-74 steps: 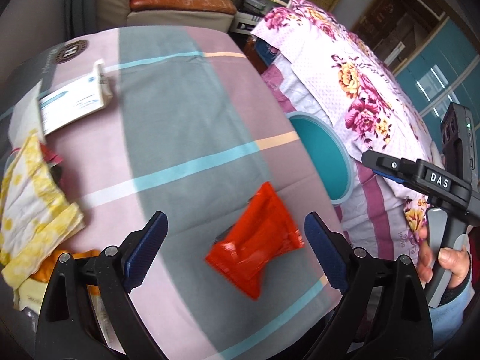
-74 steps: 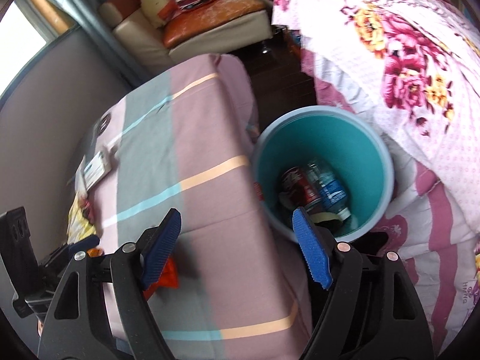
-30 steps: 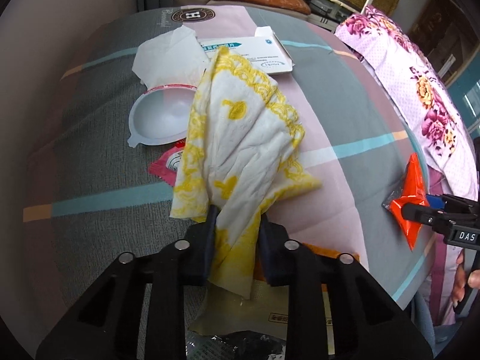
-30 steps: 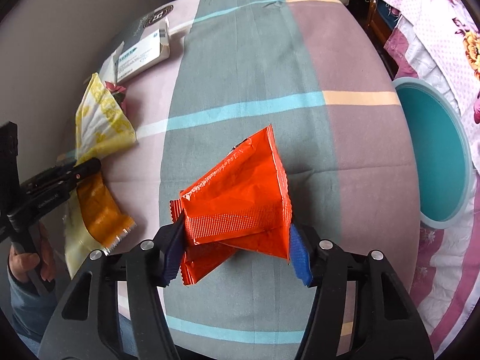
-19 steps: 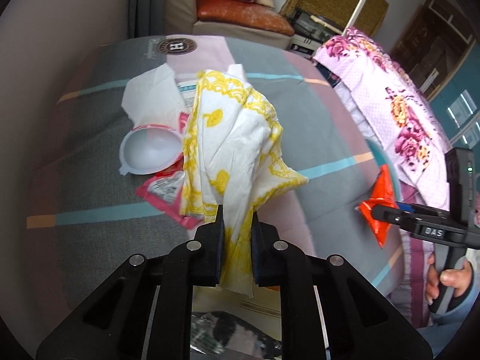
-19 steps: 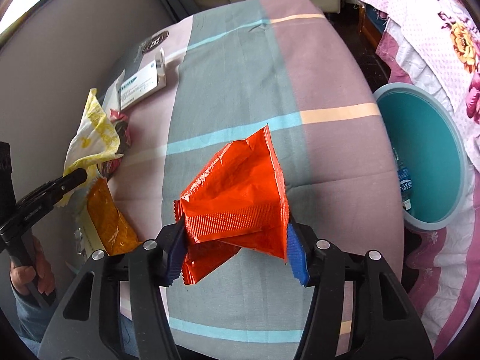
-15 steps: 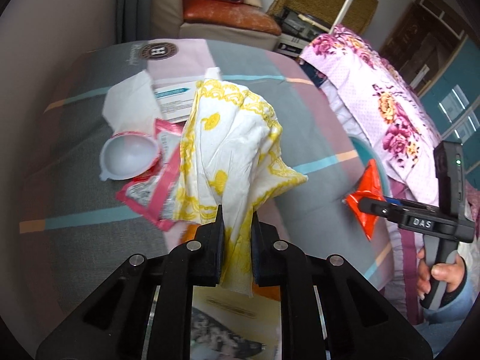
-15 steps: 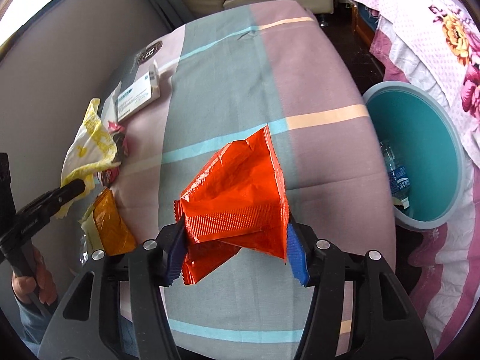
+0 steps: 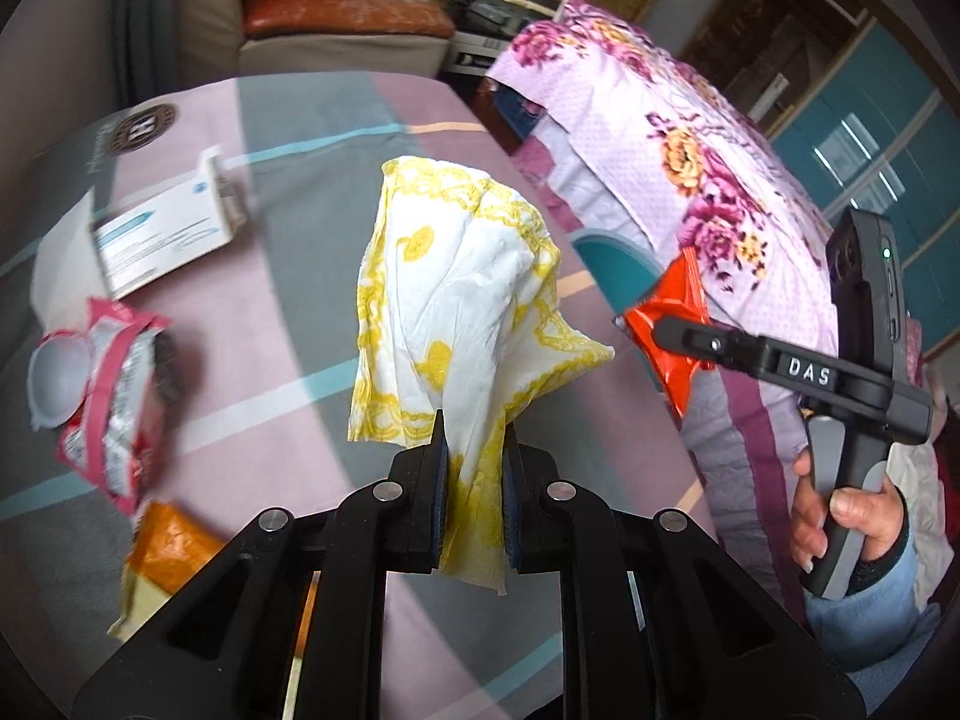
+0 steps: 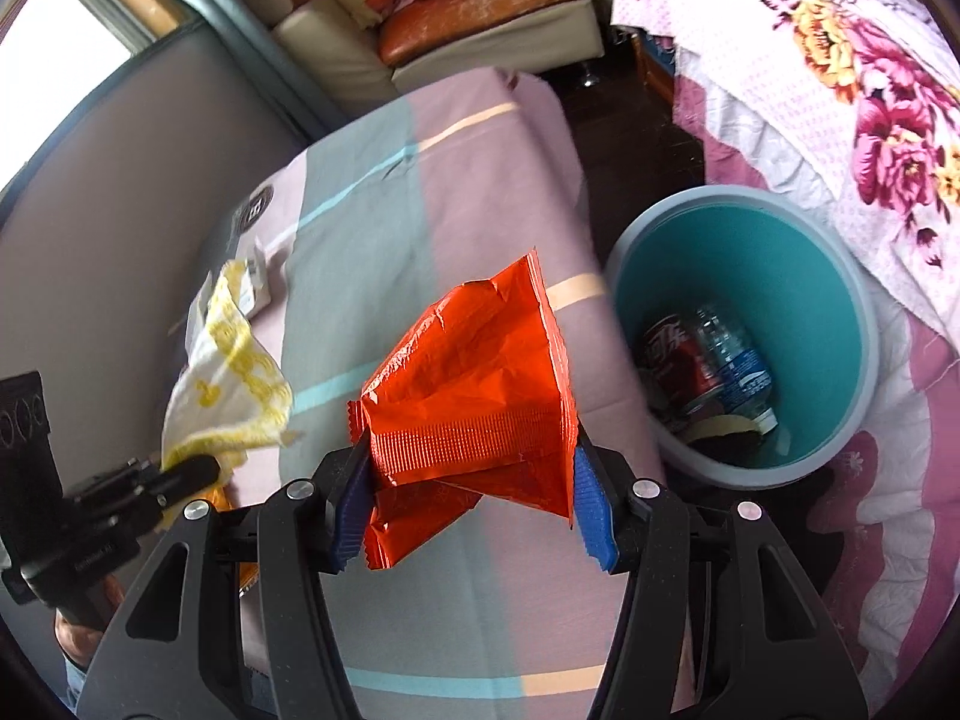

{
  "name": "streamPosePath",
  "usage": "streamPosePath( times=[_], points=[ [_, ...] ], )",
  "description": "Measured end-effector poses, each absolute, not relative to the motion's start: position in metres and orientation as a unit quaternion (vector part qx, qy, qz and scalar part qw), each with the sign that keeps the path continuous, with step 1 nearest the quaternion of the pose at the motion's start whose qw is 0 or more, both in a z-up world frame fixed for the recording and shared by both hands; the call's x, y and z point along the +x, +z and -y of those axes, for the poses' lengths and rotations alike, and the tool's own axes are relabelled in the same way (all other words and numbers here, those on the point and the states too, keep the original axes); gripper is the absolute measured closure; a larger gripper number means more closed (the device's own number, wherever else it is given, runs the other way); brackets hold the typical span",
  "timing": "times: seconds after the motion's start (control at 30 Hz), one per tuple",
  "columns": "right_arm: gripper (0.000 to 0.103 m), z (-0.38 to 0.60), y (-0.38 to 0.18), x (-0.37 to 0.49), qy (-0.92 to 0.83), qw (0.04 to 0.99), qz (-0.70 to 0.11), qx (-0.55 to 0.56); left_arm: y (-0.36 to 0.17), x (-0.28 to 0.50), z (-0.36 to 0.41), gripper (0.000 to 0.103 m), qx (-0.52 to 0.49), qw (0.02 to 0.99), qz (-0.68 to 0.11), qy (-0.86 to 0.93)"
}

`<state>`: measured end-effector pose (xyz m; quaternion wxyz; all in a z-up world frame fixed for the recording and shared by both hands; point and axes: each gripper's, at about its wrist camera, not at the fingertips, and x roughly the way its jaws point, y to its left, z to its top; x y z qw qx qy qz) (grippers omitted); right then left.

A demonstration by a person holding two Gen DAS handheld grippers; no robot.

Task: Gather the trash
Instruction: 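Carry the orange wrapper and yellow tissue with both grippers over the bin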

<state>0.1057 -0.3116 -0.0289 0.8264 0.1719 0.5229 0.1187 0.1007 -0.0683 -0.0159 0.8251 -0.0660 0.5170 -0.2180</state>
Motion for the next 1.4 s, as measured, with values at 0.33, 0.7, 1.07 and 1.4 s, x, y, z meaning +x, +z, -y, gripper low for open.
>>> streamPosePath(
  times=[0.33, 0.7, 1.07, 1.4],
  points=[
    [0.049, 0.405, -0.012, 0.107, 0.057, 0.849, -0.478, 0.218, -0.015, 0.130, 0.168, 0.088, -0.025, 0.806, -0.523, -0.276],
    [0.049, 0.479, -0.013, 0.108, 0.018, 0.854, -0.457, 0.247, -0.030, 0.155, 0.263, 0.088, 0.017, 0.779, -0.538, -0.321],
    [0.049, 0.516, -0.019, 0.116, -0.001, 0.852, -0.460, 0.251, -0.052, 0.168, 0.315, 0.088, 0.040, 0.754, -0.558, -0.344],
    [0.048, 0.520, -0.032, 0.124, -0.001, 0.843, -0.473, 0.256, -0.062, 0.174, 0.316, 0.042, 0.044, 0.758, -0.563, -0.326]
  ],
)
